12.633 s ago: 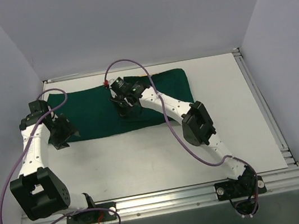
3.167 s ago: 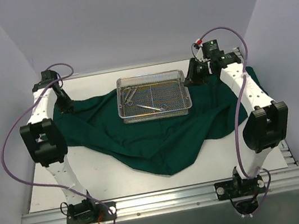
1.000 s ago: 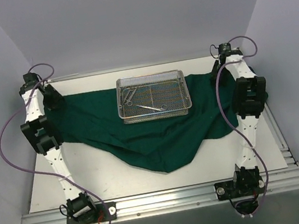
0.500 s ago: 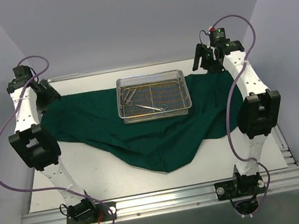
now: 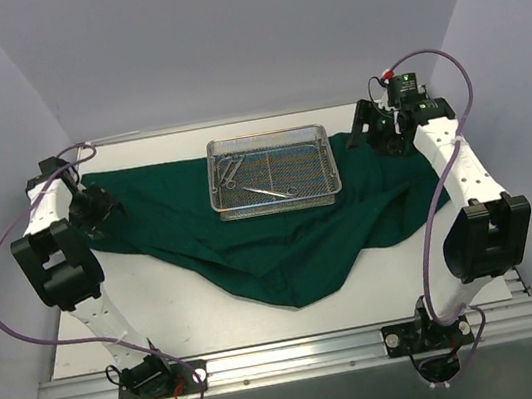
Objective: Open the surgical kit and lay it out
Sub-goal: Smooth out the surgical kit at the center of the board.
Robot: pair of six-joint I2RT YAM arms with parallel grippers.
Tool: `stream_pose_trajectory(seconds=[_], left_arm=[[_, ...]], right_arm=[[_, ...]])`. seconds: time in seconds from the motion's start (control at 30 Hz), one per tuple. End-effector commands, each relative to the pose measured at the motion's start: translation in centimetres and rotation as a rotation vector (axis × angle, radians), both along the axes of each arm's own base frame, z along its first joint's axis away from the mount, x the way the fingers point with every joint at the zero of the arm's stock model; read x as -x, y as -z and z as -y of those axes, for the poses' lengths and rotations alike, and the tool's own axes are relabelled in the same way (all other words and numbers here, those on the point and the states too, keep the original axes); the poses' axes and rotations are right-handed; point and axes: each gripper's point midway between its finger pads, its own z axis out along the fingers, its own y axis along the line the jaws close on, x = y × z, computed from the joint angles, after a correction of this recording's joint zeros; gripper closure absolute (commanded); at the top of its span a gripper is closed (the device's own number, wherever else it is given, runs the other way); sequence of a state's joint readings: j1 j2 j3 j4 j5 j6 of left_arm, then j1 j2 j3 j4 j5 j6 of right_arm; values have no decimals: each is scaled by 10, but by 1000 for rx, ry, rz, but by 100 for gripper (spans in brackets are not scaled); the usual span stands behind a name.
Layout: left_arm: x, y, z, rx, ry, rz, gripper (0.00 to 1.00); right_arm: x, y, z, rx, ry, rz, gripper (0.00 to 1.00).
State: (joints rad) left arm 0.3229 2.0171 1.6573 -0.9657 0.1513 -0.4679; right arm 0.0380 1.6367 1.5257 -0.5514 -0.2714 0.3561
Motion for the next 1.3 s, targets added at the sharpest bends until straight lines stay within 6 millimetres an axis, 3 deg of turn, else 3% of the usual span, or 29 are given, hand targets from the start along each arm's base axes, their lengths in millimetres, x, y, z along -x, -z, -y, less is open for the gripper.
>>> stream_pose_trajectory(seconds=[0.0, 0.2, 1.03, 1.13, 1.27], left_arm=[[-19, -16, -7, 4, -16, 112, 27], [-18, -3, -18, 9, -64, 87, 30], [-21, 38, -30, 25, -135, 14, 37], [-24, 39, -32, 21, -139, 24, 40], [-28, 34, -35, 15, -146, 39, 54]], right_arm=[[12, -17, 2, -8, -11, 60, 27], [23, -11, 8, -2, -10, 43, 27], [5, 1, 4, -33, -20, 8, 27], [5, 2, 5, -28, -16, 3, 27], [5, 2, 5, -28, -14, 4, 27]])
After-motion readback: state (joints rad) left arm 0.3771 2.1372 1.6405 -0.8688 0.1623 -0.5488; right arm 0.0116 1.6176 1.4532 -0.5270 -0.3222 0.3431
